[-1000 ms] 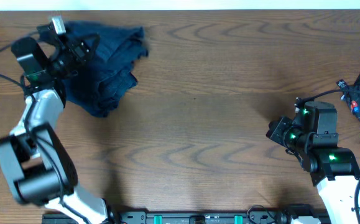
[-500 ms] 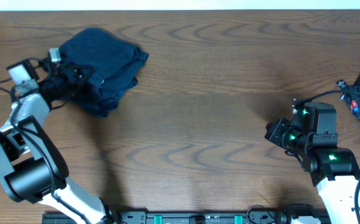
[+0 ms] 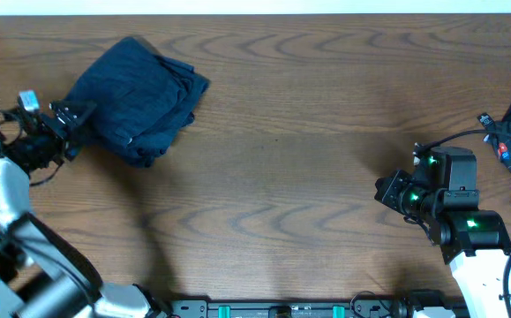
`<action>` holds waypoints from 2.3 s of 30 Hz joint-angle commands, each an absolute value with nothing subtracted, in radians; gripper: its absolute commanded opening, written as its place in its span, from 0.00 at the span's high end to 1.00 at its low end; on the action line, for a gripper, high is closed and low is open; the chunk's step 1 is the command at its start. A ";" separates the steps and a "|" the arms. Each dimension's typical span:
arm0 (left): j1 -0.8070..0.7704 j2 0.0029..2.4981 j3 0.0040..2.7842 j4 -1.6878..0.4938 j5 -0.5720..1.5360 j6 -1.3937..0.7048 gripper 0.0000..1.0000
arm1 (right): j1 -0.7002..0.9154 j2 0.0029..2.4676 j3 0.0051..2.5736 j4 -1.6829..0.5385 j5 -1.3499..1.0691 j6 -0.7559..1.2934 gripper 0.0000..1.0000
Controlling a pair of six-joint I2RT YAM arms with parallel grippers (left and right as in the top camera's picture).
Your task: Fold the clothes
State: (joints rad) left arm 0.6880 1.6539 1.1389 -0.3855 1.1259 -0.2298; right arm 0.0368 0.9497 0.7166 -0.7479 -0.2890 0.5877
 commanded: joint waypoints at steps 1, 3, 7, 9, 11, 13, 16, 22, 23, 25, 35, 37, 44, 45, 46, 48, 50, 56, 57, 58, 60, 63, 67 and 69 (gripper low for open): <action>0.662 1.551 1.152 -0.375 1.080 -0.183 0.23 | 0.033 0.948 0.716 -0.751 -0.296 0.574 0.99; 0.641 1.507 1.152 -0.368 0.979 -0.160 0.59 | 0.033 0.948 0.716 -0.751 -0.296 0.574 0.98; 0.561 1.499 1.146 -0.368 0.733 -0.054 0.94 | 0.033 0.948 0.716 -0.744 -0.296 0.575 0.98; 0.505 1.536 1.131 -0.329 0.589 -0.044 0.94 | 0.033 0.948 0.716 -0.741 -0.295 0.574 0.98; 0.459 1.599 1.122 -0.247 0.552 -0.017 0.94 | 0.033 0.948 0.716 -0.741 -0.287 0.574 0.98; 0.429 1.666 1.122 -0.180 0.553 -0.008 0.94 | 0.033 0.948 0.716 -0.741 -0.281 0.574 0.98; 0.403 1.783 1.122 -0.136 0.533 0.040 0.94 | 0.033 0.948 0.716 -0.741 -0.286 0.575 0.98; 0.421 1.867 1.124 -0.154 0.448 0.013 0.87 | 0.033 0.948 0.716 -0.775 -0.326 0.570 0.99; 0.425 1.858 1.129 -0.154 0.454 -0.014 0.85 | 0.033 0.948 0.716 -0.779 -0.327 0.570 0.99; 0.431 1.827 1.139 -0.162 0.481 -0.039 0.84 | 0.033 0.948 0.716 -0.778 -0.342 0.570 0.99; 0.429 1.392 1.251 -0.464 0.638 -0.038 0.57 | 0.035 0.920 0.850 -0.742 -0.398 0.319 0.98; 0.426 1.281 1.283 -0.602 0.670 -0.008 0.55 | 0.041 0.905 0.928 -0.755 -0.412 0.259 0.99; 0.333 0.951 1.296 -0.923 0.567 0.060 0.36 | 0.060 0.831 1.147 -0.760 -0.525 0.173 0.92; 0.316 0.908 1.296 -0.971 0.547 0.060 0.34 | 0.060 0.820 1.163 -0.760 -0.534 0.170 0.89; 0.303 0.874 1.296 -1.013 0.535 0.060 0.32 | 0.060 0.808 1.173 -0.760 -0.541 0.170 0.85; 0.281 0.819 1.296 -1.086 0.513 0.060 0.31 | 0.060 0.777 1.182 -0.760 -0.554 0.170 0.76; 0.265 0.780 1.296 -1.142 0.480 0.060 0.20 | 0.060 0.752 1.182 -0.767 -0.554 0.170 0.61; 0.256 0.750 1.294 -1.171 0.392 0.059 0.02 | 0.060 0.731 1.182 -0.784 -0.550 0.171 0.01; 0.256 0.752 1.293 -1.155 0.401 0.051 0.02 | 0.060 0.731 1.182 -0.794 -0.550 0.171 0.01; 0.256 0.754 1.293 -1.151 0.399 0.052 0.02 | 0.060 0.731 1.182 -0.800 -0.550 0.171 0.01; 0.256 0.754 1.293 -1.154 0.399 0.052 0.02 | 0.060 0.731 1.182 -0.815 -0.550 0.171 0.01; 0.256 0.756 1.293 -1.155 0.399 0.052 0.02 | 0.060 0.731 1.182 -0.828 -0.551 0.171 0.01; 0.256 0.756 1.293 -1.155 0.399 0.052 0.02 | 0.060 0.731 1.182 -0.829 -0.550 0.170 0.01; 0.256 0.756 1.293 -1.155 0.399 0.052 0.02 | 0.059 0.731 1.182 -0.858 -0.550 0.170 0.01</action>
State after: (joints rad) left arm 0.2596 0.7521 1.2984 -1.1553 0.4110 0.0525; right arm 0.0509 0.7319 1.1740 -0.8341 -0.5426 0.1810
